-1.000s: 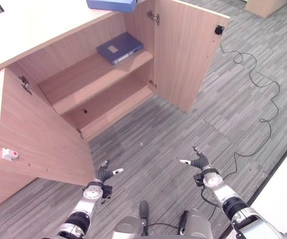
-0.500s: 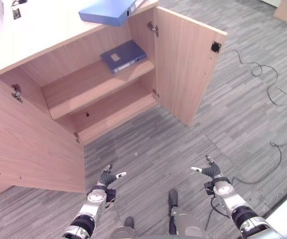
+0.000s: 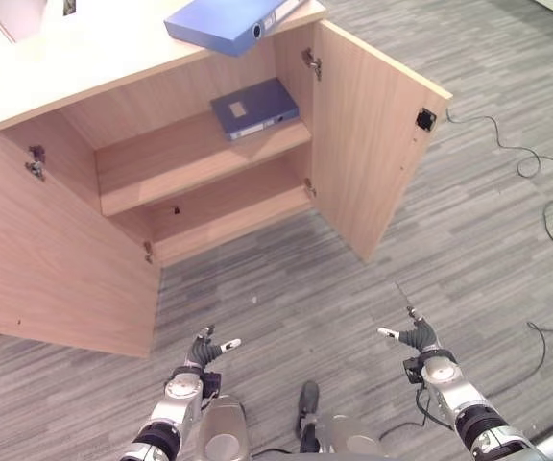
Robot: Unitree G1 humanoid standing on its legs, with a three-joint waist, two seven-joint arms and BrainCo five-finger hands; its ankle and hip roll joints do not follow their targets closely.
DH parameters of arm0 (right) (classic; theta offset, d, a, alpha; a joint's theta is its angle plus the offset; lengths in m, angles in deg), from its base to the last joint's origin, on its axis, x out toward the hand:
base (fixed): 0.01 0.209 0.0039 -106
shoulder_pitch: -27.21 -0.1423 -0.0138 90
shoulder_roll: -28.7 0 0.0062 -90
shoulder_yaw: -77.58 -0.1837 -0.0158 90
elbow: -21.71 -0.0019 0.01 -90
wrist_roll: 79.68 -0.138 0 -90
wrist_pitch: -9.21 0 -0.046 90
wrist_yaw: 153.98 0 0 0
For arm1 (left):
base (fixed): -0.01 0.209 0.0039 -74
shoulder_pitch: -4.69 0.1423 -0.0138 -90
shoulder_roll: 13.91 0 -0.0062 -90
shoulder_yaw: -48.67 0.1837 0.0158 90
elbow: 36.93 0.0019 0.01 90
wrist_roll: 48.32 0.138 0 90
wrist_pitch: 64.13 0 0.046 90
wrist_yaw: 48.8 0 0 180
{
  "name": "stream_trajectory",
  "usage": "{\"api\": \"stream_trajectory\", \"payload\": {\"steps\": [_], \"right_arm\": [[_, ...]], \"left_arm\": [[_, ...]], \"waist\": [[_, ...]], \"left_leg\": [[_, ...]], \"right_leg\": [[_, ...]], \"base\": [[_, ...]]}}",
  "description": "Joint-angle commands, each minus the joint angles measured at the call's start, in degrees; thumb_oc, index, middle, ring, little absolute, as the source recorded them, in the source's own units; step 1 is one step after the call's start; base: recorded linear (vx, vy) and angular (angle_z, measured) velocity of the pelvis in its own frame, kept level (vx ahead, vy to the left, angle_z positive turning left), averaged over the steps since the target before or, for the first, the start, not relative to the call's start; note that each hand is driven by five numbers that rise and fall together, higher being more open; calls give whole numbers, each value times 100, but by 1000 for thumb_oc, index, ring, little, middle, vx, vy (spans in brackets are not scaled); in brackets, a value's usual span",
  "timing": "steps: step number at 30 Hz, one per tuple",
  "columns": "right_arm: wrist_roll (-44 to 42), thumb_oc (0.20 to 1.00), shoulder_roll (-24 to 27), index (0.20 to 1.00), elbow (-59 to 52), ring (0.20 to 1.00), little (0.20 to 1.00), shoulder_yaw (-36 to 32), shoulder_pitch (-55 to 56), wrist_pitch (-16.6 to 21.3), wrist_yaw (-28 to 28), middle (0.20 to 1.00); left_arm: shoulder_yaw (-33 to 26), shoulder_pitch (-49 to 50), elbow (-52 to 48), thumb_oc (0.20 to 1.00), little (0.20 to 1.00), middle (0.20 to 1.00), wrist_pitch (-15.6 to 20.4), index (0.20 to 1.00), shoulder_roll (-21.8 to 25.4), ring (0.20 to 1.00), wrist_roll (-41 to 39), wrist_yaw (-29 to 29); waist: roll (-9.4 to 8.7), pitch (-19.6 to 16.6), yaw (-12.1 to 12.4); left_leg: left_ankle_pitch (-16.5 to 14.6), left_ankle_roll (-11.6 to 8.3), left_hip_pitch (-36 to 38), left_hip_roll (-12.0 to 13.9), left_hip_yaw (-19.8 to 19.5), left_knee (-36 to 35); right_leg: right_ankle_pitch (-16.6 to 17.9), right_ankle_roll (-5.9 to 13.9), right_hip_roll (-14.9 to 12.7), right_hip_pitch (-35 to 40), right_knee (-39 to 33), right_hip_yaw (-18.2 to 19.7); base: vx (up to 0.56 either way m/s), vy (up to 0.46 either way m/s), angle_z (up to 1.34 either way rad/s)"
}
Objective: Put the empty folder in the office cabinet
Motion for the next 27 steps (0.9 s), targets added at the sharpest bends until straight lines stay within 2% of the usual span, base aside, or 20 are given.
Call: {"api": "stream_trajectory", "payload": {"steps": [1, 2, 3, 6, 10, 11, 12, 13, 15, 17, 18, 19, 20, 21, 23, 24, 25, 26, 27], "right_arm": [[-127, 1000, 242, 1000, -32, 1000, 1000, -213, -15, 163, -53, 1000], [-127, 1000, 242, 1000, -32, 1000, 1000, -213, -15, 163, -53, 1000], [-69, 1000, 240, 1000, 12, 1000, 1000, -205, -70, 154, -94, 1000], [-23, 1000, 178, 1000, 44, 1000, 1000, -146, -119, 110, -136, 1000], [85, 1000, 62, 1000, -126, 1000, 1000, -186, -8, 88, -82, 1000], [116, 1000, 30, 1000, -101, 1000, 1000, -195, 15, 82, -73, 1000], [161, 1000, -53, 1000, -96, 1000, 1000, -229, 68, 43, -27, 1000], [162, 1000, -59, 1000, -98, 1000, 1000, -231, 72, 41, -27, 1000], [96, 1000, -165, 1000, -133, 1000, 1000, -293, 116, 49, -19, 1000], [21, 1000, -254, 1000, -144, 1000, 1000, -334, 115, 54, -19, 1000], [21, 1000, -257, 1000, -143, 1000, 1000, -334, 112, 54, -19, 1000], [1, 1000, -306, 1000, -179, 1000, 1000, -314, 27, 48, -9, 1000], [0, 1000, -307, 1000, -178, 1000, 1000, -313, 24, 48, -10, 1000], [-64, 1000, -383, 1000, -194, 1000, 1000, -302, 6, 94, -28, 1000], [-92, 1000, -417, 1000, -162, 1000, 1000, -298, 8, 110, -21, 1000], [-93, 1000, -417, 1000, -161, 1000, 1000, -295, 8, 110, -21, 1000], [-107, 1000, -423, 1000, -151, 1000, 1000, -296, 26, 120, -15, 1000], [-136, 1000, -416, 1000, -133, 1000, 1000, -304, 57, 141, -1, 1000], [-196, 1000, -408, 1000, -133, 1000, 1000, -335, 80, 146, 7, 1000]], "left_arm": [[52, -170, -197, 1000, 1000, 1000, 154, 1000, 56, 1000, 14, -33], [52, -170, -197, 1000, 1000, 1000, 154, 1000, 56, 1000, 14, -33], [42, -167, -170, 1000, 1000, 1000, 163, 1000, 55, 1000, -6, -38], [17, -101, -172, 1000, 1000, 1000, 195, 1000, 62, 1000, -118, -65], [-27, 33, -199, 1000, 1000, 1000, 192, 1000, 26, 1000, -94, -64], [-27, 40, -195, 1000, 1000, 1000, 191, 1000, 41, 1000, -66, -64], [-5, 45, -249, 1000, 1000, 1000, 166, 1000, 92, 1000, -11, -39], [-3, 49, -253, 1000, 1000, 1000, 163, 1000, 99, 1000, -11, -38], [-10, 30, -429, 1000, 1000, 1000, 168, 1000, 174, 1000, -6, 3], [13, -25, -520, 1000, 1000, 1000, 132, 1000, 265, 1000, 60, 16], [12, -28, -520, 1000, 1000, 1000, 131, 1000, 268, 1000, 61, 16], [2, -45, -624, 1000, 1000, 1000, 120, 1000, 378, 1000, 88, -14], [1, -46, -627, 1000, 1000, 1000, 118, 1000, 379, 1000, 88, -14], [-26, -51, -678, 1000, 1000, 1000, 134, 1000, 419, 1000, 42, -32], [-54, -60, -627, 1000, 1000, 1000, 138, 1000, 449, 1000, 53, -40], [-56, -59, -626, 1000, 1000, 1000, 139, 1000, 449, 1000, 53, -40], [-61, -46, -602, 1000, 1000, 1000, 145, 1000, 461, 1000, 70, -27], [-84, -32, -557, 1000, 1000, 1000, 149, 1000, 473, 1000, 84, -14], [-78, -54, -556, 1000, 1000, 1000, 138, 1000, 485, 1000, 105, 0]], "waist": [[349, -61, 274], [349, -61, 274], [376, -91, 411], [340, -91, 601], [395, -266, 699], [350, -314, 756], [235, -401, 833], [217, -408, 840], [121, -431, 919], [30, -361, 929], [18, -362, 939], [9, -217, 913], [4, -223, 924], [35, -156, 929], [77, -152, 894], [74, -145, 892], [86, -137, 853], [127, -131, 765], [121, -133, 666]], "left_leg": [[-290, 41, -72, 246, -41, 80], [-290, 41, -72, 246, -41, 80], [-152, -27, -224, 288, -163, -303], [-74, -185, -438, 279, -597, -566], [233, -213, -317, 468, -351, -712], [234, -189, -268, 429, -354, -704], [119, -98, -206, 299, -339, -650], [111, -92, -209, 285, -328, -645], [-80, 68, -130, 134, -283, -593], [-280, 271, -3, -78, -263, -540], [-285, 279, -9, -88, -249, -534], [-421, 437, 96, -183, -205, -498], [-425, 442, 85, -185, -192, -490], [-477, 515, 155, -201, -176, -499], [-560, 583, 274, -245, -254, -540], [-565, 578, 287, -247, -253, -545], [-614, 598, 381, -287, -295, -575], [-721, 614, 546, -336, -402, -596], [-830, 629, 697, -450, -528, -638]], "right_leg": [[-4, 167, -640, 408, 265, 809], [-4, 167, -640, 408, 265, 809], [-118, 222, -629, 624, 235, 808], [-368, 314, -688, 1038, 178, 968], [-493, 477, -844, 1349, 104, 1067], [-479, 533, -947, 1350, 124, 1066], [-397, 667, -1209, 1287, 260, 1074], [-407, 675, -1228, 1276, 271, 1080], [-231, 767, -1456, 1085, 626, 1113], [274, 772, -1632, 692, 1313, 1232], [265, 782, -1648, 668, 1338, 1251], [877, 720, -1765, 269, 2021, 1307], [876, 725, -1769, 243, 2037, 1327], [1112, 722, -1776, 38, 2331, 1247], [987, 636, -1519, -167, 2456, 1341], [966, 633, -1522, -166, 2479, 1342], [770, 592, -1337, -249, 2433, 1379], [353, 538, -997, -395, 2174, 1372], [142, 492, -680, -512, 1631, 1456]], "base": [[198, 67, 36], [304, 107, 49], [305, 119, 43], [356, 171, -11], [274, 249, -9], [274, 322, -26], [197, 236, -7], [187, 256, -1], [124, 215, 7], [86, 191, 4], [70, 230, 32], [41, 161, 23], [97, 256, 27], [106, 161, 16], [141, 149, 38], [145, 77, 57], [265, 65, 58], [428, 72, 43], [460, 30, 11]]}}
